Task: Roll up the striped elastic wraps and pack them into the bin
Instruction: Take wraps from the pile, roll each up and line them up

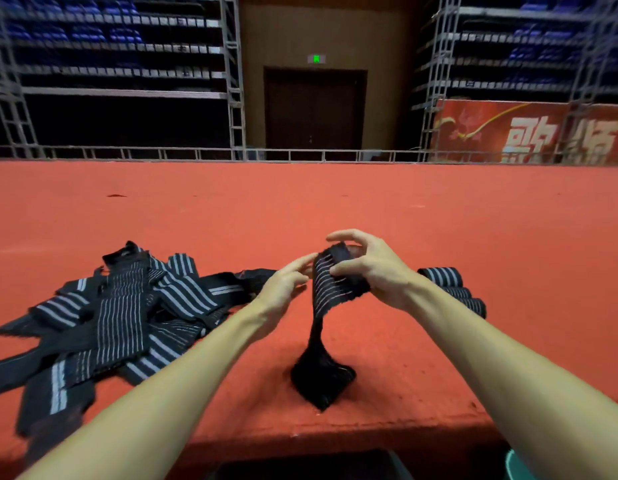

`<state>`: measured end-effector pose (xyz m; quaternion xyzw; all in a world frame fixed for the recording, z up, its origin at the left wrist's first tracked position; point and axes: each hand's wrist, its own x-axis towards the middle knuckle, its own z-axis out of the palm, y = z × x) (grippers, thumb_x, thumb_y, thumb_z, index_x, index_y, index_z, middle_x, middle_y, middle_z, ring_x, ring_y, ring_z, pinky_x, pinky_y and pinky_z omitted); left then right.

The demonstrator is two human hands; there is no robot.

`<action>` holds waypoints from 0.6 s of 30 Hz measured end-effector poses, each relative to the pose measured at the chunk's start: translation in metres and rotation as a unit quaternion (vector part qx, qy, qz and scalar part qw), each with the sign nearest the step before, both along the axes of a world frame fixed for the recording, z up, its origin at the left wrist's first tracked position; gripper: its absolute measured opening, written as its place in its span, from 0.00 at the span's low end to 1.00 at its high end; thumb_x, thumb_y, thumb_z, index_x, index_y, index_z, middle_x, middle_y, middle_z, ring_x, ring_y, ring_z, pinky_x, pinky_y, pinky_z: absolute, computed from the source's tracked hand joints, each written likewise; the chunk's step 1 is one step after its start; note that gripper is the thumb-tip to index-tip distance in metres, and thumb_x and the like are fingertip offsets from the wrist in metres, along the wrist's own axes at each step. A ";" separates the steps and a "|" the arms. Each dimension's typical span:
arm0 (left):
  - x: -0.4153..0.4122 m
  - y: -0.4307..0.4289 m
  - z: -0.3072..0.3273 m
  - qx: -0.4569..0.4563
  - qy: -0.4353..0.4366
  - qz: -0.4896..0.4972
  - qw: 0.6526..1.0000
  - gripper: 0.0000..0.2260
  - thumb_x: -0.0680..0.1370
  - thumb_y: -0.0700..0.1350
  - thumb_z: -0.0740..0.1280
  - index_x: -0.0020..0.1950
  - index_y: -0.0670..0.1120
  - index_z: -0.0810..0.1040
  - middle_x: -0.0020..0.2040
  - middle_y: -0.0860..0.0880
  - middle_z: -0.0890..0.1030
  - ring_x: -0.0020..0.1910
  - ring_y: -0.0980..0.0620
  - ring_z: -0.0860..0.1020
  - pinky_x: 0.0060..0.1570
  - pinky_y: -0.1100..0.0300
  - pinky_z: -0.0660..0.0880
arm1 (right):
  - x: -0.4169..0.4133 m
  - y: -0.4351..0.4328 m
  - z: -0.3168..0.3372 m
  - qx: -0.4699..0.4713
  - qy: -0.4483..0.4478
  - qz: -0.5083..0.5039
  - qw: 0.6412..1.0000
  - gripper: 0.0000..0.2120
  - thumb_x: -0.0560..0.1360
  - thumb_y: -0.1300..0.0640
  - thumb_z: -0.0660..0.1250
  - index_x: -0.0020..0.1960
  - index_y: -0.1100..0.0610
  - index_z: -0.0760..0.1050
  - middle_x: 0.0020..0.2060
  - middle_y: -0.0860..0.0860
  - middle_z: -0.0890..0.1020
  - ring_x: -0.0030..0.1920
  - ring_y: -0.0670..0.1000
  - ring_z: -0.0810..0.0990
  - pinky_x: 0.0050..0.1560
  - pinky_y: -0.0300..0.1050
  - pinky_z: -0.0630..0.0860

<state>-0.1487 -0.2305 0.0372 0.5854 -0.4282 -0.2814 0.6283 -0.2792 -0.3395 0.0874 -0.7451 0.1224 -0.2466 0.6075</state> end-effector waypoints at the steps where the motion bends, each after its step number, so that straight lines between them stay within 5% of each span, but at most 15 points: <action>1: -0.006 0.001 0.008 0.000 0.006 -0.034 0.999 0.21 0.72 0.34 0.57 0.61 0.48 0.76 0.58 0.49 0.80 0.59 0.52 0.76 0.63 0.55 0.68 | -0.005 0.003 0.009 0.008 -0.023 0.004 1.000 0.24 0.68 0.75 0.69 0.61 0.59 0.74 0.47 0.62 0.81 0.44 0.57 0.80 0.45 0.50 0.77; 5: -0.028 0.009 0.028 0.035 0.023 -0.152 0.988 0.13 0.71 0.37 0.63 0.53 0.44 0.79 0.46 0.45 0.81 0.42 0.50 0.79 0.43 0.55 0.76 | -0.023 0.006 0.038 0.066 -0.136 -0.045 0.987 0.21 0.69 0.69 0.73 0.60 0.61 0.76 0.46 0.58 0.83 0.41 0.52 0.82 0.42 0.42 0.80; 9: -0.045 0.014 0.041 0.101 -0.029 -0.170 0.980 0.05 0.77 0.38 0.66 0.52 0.42 0.75 0.41 0.44 0.78 0.30 0.51 0.75 0.28 0.61 0.67 | -0.038 0.003 0.058 0.094 -0.168 -0.088 0.977 0.12 0.70 0.64 0.74 0.52 0.61 0.79 0.43 0.58 0.83 0.37 0.51 0.83 0.39 0.43 0.80; 13: -0.065 0.011 0.055 0.080 -0.024 -0.207 0.975 0.06 0.78 0.40 0.66 0.54 0.41 0.73 0.39 0.45 0.76 0.31 0.50 0.74 0.30 0.61 0.66 | -0.041 -0.008 0.067 0.058 -0.190 -0.130 0.971 0.06 0.72 0.61 0.72 0.48 0.61 0.79 0.40 0.55 0.82 0.35 0.47 0.81 0.36 0.39 0.78; 16: -0.067 0.000 0.050 0.074 -0.001 -0.212 0.975 0.11 0.78 0.42 0.67 0.58 0.40 0.75 0.52 0.40 0.75 0.49 0.43 0.71 0.44 0.54 0.68 | -0.034 -0.028 0.059 -0.135 -0.118 -0.184 0.966 0.07 0.76 0.55 0.70 0.46 0.59 0.79 0.38 0.50 0.81 0.37 0.44 0.78 0.38 0.34 0.74; 18: -0.064 -0.010 0.035 0.087 0.005 -0.200 0.976 0.11 0.79 0.41 0.65 0.60 0.39 0.75 0.53 0.40 0.75 0.50 0.42 0.71 0.47 0.52 0.69 | -0.028 -0.042 0.048 -0.251 -0.032 -0.183 0.950 0.08 0.77 0.52 0.67 0.42 0.55 0.77 0.35 0.46 0.79 0.35 0.42 0.75 0.37 0.35 0.71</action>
